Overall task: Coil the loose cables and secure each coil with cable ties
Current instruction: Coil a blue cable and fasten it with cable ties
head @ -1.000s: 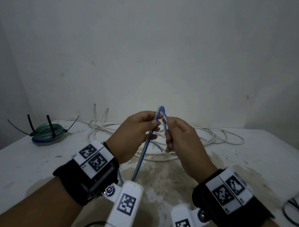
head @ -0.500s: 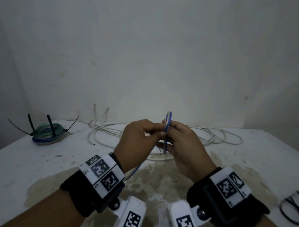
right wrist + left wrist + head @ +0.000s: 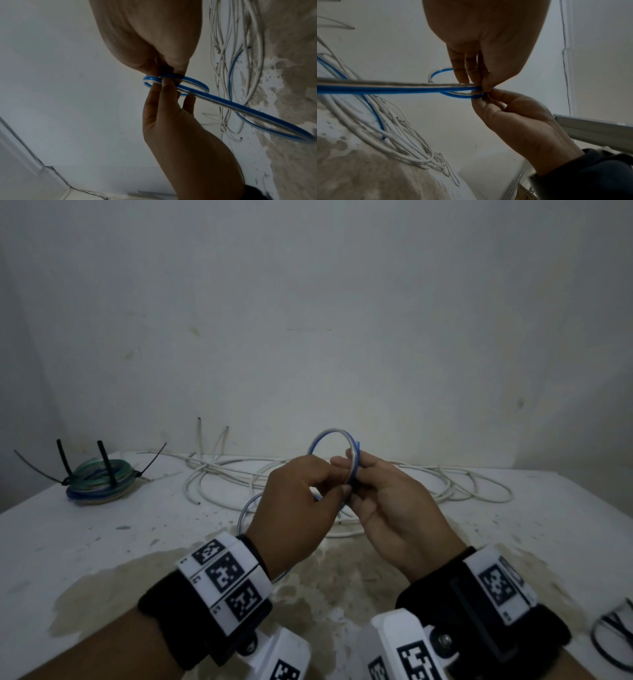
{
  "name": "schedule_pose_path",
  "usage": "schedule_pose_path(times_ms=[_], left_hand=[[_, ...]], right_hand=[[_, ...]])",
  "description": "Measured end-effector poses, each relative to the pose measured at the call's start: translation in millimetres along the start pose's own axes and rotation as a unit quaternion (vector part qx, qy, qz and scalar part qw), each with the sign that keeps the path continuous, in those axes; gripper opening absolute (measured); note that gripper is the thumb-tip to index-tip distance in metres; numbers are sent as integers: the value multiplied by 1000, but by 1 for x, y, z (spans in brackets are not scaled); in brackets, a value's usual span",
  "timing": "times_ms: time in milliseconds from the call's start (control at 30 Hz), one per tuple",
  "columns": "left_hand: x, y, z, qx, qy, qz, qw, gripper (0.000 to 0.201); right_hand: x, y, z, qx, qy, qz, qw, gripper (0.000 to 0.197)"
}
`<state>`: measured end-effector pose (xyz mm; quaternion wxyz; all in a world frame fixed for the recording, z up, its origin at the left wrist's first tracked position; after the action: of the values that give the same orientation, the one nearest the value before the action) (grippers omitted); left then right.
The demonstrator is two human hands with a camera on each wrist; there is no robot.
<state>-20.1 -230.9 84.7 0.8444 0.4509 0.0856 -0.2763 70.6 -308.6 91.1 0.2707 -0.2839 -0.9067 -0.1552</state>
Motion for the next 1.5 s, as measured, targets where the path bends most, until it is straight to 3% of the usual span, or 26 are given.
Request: schedule_pose_path(times_ms=[167,267,400,567,700,967,1033,1133,1200,1267,1333,1500], left_hand=[[2,-2,-5,24,14,-1,1000,23],[4,-2,-8,30,25,8,999,23],[6,-2,-10,53,46,6,998,22],[15,-9,-7,67,75,7,995,2],[25,-17,-13,82,106,-3,991,15],[31,-17,-29,70,130,-99,984,23],[30,-12,-31,40,109,-154,981,16],[20,1,-27,46,59,-159,985,15],[12,12,-33,-11,10,-184,983,27],[4,20,-44,-92,-36,-265,959,33],[-3,27,-48,-131,-51,-325,935,35],[-12,63,-42,-99,92,-359,924,21]], right_hand=[[-2,-3,-5,40,-7,-14,999,33],[-5,-3,-7,51,12,-24,998,27],[-6,0,-3,23,6,2,1000,19],[-4,1,-5,-1,59,9,998,19],[-4,3,-8,-45,73,12,996,23],[-16,11,-40,-102,62,11,993,24],[-17,9,-47,-107,47,5,993,22],[-20,3,-63,-111,20,-19,993,21],[-24,-2,-79,-118,12,-33,992,15],[-29,-8,-97,-124,0,-52,991,12],[-35,-14,-110,-132,-20,-69,989,16],[-44,-30,-119,-138,-94,-95,981,15]])
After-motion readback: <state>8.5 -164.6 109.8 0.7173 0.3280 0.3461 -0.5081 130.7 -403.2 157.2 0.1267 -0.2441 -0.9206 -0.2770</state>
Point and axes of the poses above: each hand's wrist, its own y-axis towards the middle knuckle, its own x-axis out of the palm, z = x × y, the point moved 2 cm from there along y, towards the middle knuckle, and after that the axes turned 1 degree about -x, right-handed, at the moved point
